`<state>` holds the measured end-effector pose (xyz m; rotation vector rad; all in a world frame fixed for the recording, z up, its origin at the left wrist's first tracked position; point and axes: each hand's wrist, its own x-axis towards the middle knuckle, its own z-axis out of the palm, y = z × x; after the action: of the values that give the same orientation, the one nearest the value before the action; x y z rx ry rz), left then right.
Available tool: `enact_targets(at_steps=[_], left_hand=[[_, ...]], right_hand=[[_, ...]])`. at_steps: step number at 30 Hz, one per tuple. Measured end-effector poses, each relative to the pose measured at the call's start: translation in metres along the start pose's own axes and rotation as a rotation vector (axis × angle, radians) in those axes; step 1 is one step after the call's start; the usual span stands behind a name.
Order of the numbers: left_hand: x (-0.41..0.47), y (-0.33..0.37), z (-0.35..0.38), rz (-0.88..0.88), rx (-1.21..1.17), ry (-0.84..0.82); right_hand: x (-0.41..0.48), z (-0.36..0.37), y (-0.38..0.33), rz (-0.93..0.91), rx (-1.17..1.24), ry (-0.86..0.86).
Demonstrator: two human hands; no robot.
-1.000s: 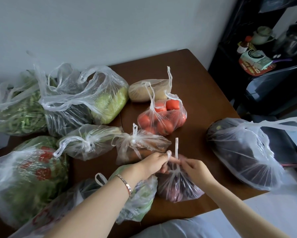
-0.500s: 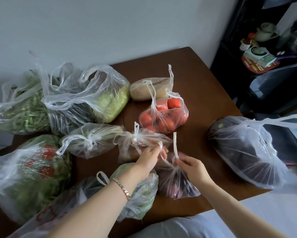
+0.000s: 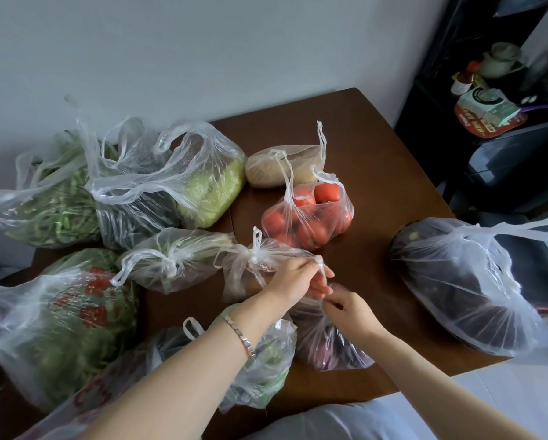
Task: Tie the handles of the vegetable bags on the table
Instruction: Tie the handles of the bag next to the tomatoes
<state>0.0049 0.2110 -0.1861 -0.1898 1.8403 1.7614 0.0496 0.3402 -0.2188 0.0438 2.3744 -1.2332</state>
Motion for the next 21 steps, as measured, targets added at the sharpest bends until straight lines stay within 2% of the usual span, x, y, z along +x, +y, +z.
enact_targets(at_steps=[3, 5, 9, 12, 15, 21], left_hand=[[0.006, 0.007, 0.011, -0.07, -0.034, -0.025], [0.01, 0.003, 0.013, -0.08, 0.033, 0.002], [0.0, -0.012, 0.007, 0.003, 0.641, -0.07], [-0.01, -0.024, 0.008, 0.038, 0.844, -0.086], [-0.01, -0.031, 0.008, 0.072, 0.903, -0.035], [-0.013, -0.03, 0.008, 0.181, 0.779, 0.063]], right_hand=[[-0.002, -0.001, 0.004, -0.018, 0.022, -0.009], [-0.002, 0.0, 0.006, 0.049, 0.127, 0.029], [0.0, -0.002, 0.008, 0.198, 0.391, 0.066], [-0.002, -0.007, 0.004, 0.231, 0.457, 0.033], [-0.004, -0.008, 0.005, 0.221, 0.468, 0.064], [-0.013, -0.006, 0.002, 0.136, 0.436, 0.205]])
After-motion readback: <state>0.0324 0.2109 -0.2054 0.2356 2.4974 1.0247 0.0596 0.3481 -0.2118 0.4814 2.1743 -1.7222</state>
